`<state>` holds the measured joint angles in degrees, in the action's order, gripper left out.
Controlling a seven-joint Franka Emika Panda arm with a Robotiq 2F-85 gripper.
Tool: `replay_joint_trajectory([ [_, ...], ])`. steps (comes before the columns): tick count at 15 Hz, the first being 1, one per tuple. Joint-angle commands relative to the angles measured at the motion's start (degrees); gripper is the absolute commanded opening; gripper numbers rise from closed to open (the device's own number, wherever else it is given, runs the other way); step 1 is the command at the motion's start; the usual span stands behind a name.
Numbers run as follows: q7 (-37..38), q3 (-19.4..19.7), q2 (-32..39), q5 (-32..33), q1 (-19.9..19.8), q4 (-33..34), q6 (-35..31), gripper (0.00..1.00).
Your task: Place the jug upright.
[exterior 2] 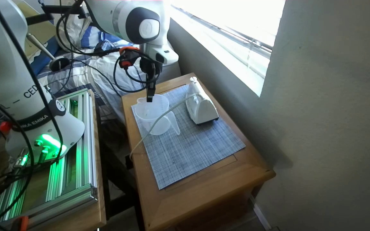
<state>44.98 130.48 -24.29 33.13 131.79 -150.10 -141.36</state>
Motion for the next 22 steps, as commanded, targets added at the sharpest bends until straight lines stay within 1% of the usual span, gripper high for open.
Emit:
replay_joint_trajectory([
  [1,2.72,2.11,-3.35,2.84,1.43,2.41,-0.49,0.49],
  [3,2.77,1.97,-2.85,2.58,1.31,2.57,-0.73,0.63],
  [4,2.51,1.27,-2.09,2.04,0.72,2.32,-0.79,0.71],
  [8,1.01,-2.38,1.91,0.16,-2.45,0.72,-0.97,0.98],
  [11,-0.93,-6.6,6.4,-0.11,-7.1,-1.2,-1.19,1.0],
  [14,-5.73,-12.13,9.68,0.05,-14.77,-3.31,-2.42,1.0],
  [17,-12.62,-17.73,10.33,-0.63,-23.46,-5.22,-4.51,1.0],
  [18,-15.03,-17.78,10.89,-1.57,-24.3,-5.71,-5.4,1.0],
  [22,-22.32,-22.66,10.1,-1.74,-32.78,-7.82,-7.97,1.0],
])
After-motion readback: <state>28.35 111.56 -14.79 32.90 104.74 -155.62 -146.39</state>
